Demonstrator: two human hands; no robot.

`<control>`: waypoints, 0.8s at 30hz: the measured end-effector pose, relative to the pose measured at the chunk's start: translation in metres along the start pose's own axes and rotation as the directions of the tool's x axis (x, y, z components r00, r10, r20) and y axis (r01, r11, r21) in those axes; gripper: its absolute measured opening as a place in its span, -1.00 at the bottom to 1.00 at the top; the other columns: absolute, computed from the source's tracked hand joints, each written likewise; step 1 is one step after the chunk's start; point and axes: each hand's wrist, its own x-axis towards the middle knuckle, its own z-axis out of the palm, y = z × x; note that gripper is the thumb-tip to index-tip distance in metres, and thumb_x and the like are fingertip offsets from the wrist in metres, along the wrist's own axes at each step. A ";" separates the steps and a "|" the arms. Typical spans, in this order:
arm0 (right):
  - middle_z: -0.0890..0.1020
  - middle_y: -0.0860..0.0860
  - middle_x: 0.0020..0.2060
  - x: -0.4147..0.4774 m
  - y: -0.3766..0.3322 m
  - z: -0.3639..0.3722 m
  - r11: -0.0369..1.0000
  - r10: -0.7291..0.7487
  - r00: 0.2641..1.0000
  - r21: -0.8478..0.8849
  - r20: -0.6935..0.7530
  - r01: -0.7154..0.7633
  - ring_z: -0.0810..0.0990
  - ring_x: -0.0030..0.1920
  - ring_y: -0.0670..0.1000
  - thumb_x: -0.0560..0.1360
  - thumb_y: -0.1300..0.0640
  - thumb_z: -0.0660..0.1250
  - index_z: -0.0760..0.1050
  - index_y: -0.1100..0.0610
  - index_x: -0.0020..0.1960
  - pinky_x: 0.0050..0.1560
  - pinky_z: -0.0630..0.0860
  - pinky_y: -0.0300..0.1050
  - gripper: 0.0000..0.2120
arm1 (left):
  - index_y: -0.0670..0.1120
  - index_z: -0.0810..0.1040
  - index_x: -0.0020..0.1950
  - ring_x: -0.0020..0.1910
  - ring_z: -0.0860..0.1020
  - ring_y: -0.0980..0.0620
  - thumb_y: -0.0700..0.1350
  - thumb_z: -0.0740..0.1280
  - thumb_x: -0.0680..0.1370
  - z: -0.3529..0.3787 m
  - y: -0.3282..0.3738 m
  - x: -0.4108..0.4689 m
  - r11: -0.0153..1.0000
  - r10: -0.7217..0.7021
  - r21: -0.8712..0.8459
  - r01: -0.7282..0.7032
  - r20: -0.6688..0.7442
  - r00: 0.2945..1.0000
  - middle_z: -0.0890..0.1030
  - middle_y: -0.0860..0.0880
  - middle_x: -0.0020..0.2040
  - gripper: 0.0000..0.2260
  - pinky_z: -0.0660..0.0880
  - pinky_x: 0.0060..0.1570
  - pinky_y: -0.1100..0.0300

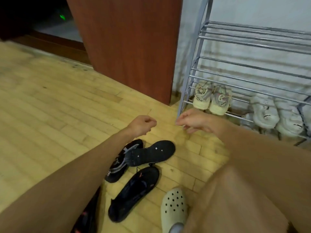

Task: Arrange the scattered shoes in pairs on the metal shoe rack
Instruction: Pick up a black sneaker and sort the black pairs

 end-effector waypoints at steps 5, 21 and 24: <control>0.55 0.09 0.20 -0.013 -0.011 0.066 0.999 -0.004 0.997 -0.049 0.082 0.008 0.57 0.11 0.05 0.54 0.13 0.37 0.51 0.19 0.26 -0.01 0.61 -0.09 -0.68 | -0.15 0.54 0.25 0.07 0.53 -0.01 -0.11 0.24 0.59 -0.003 -0.066 -0.041 0.995 -0.103 -0.001 0.103 -0.006 0.995 0.56 -0.08 0.09 -0.73 0.45 0.01 0.19; 0.54 0.14 0.25 0.009 0.052 0.183 0.986 0.137 0.954 -0.126 0.266 -0.107 0.58 0.16 0.07 0.55 0.17 0.33 0.50 0.20 0.31 0.02 0.60 -0.11 -0.66 | -0.08 0.39 0.40 0.28 0.47 -0.09 -0.07 0.32 0.54 0.049 -0.226 -0.047 0.866 -0.472 0.240 0.439 0.101 0.876 0.48 -0.10 0.34 -0.57 0.41 0.13 0.17; 0.54 0.14 0.26 0.021 0.060 0.186 0.985 0.121 0.955 -0.149 0.269 -0.083 0.57 0.20 0.10 0.55 0.17 0.33 0.52 0.19 0.28 -0.02 0.60 -0.12 -0.68 | -0.08 0.26 0.49 0.34 0.41 -0.15 -0.09 0.38 0.50 0.060 -0.246 -0.045 0.816 -0.532 0.319 0.482 0.086 0.843 0.37 -0.16 0.41 -0.40 0.40 0.20 0.10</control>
